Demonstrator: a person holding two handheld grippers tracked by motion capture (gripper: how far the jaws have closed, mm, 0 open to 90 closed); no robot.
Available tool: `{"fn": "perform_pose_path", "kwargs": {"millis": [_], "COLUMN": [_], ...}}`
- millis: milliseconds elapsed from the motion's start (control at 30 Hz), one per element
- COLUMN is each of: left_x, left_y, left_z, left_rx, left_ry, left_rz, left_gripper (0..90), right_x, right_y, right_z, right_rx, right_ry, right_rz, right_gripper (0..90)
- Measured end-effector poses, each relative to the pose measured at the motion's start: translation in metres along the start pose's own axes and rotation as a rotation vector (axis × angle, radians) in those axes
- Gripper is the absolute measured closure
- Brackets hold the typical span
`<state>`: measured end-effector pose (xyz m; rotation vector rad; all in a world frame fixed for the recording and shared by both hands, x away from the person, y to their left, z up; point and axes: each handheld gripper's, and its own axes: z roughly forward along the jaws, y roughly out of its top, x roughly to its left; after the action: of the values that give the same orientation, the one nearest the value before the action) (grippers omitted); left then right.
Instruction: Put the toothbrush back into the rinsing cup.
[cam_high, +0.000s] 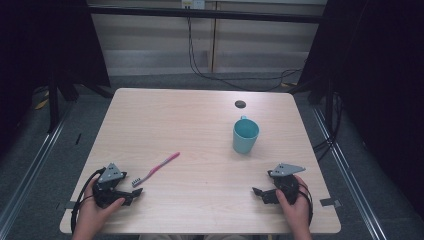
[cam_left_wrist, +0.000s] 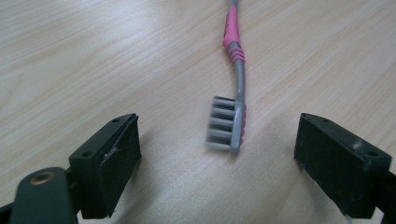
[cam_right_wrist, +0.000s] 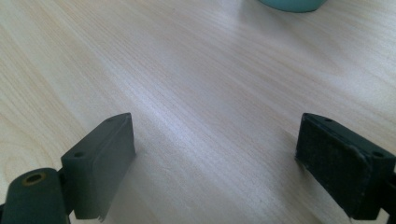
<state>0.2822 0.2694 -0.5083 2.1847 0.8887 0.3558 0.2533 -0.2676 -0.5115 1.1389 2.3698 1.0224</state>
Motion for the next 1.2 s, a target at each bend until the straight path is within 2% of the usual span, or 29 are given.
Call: {"fn": "perform_pose_path", "kwargs": {"millis": [367,467,500,533,567,600,767,833,900,1000,1033,1067,1200], "left_x": [-0.001,0.001,0.001,0.001,0.001,0.001,0.001,0.002,0.002,0.005,0.005,0.006,0.006], "left_y": [0.000,0.005,0.005,0.009,0.009,0.013,0.019,0.025,0.028,0.040,0.040,0.047,0.058], "left_z": [-0.001,-0.002,-0.002,-0.002,-0.002,-0.002,0.000,-0.002,-0.003,-0.005,-0.005,-0.004,-0.003], "left_rx": [0.003,0.052,0.052,0.088,0.088,0.119,0.162,0.192,0.198,0.232,0.232,0.277,0.311], "left_ry": [0.001,0.000,0.000,-0.004,-0.004,0.000,-0.006,-0.002,0.008,-0.009,-0.009,-0.007,0.010], "left_rz": [-0.009,0.004,0.004,-0.008,-0.008,0.001,0.001,0.000,-0.003,-0.012,-0.012,0.013,0.040], "left_gripper": [14.9,16.0,16.6,16.7,16.7,16.7,18.8,18.8,19.3,23.0,23.2,23.2,23.9], "right_x": [0.000,0.000,0.000,0.000,0.000,0.000,-0.001,0.000,0.000,0.000,0.000,0.000,0.000], "right_y": [0.000,0.000,0.000,0.000,0.000,0.000,0.000,0.000,0.000,0.000,0.000,0.000,0.000], "right_z": [0.000,0.000,0.000,0.000,0.000,0.000,0.000,0.000,0.000,0.000,0.000,0.000,0.000], "right_rx": [0.000,-0.001,-0.001,-0.001,-0.001,-0.001,-0.001,0.000,0.000,0.000,0.000,0.000,0.000], "right_ry": [0.002,0.004,0.004,0.004,0.004,0.004,0.006,0.007,0.006,0.007,0.007,0.006,0.008], "right_rz": [0.000,0.000,0.000,0.000,0.000,0.001,-0.001,0.000,0.000,0.000,0.000,0.000,-0.001], "right_gripper": [11.0,11.0,11.0,11.0,11.0,10.9,10.9,10.9,10.9,10.9,10.9,10.8,10.9]}}
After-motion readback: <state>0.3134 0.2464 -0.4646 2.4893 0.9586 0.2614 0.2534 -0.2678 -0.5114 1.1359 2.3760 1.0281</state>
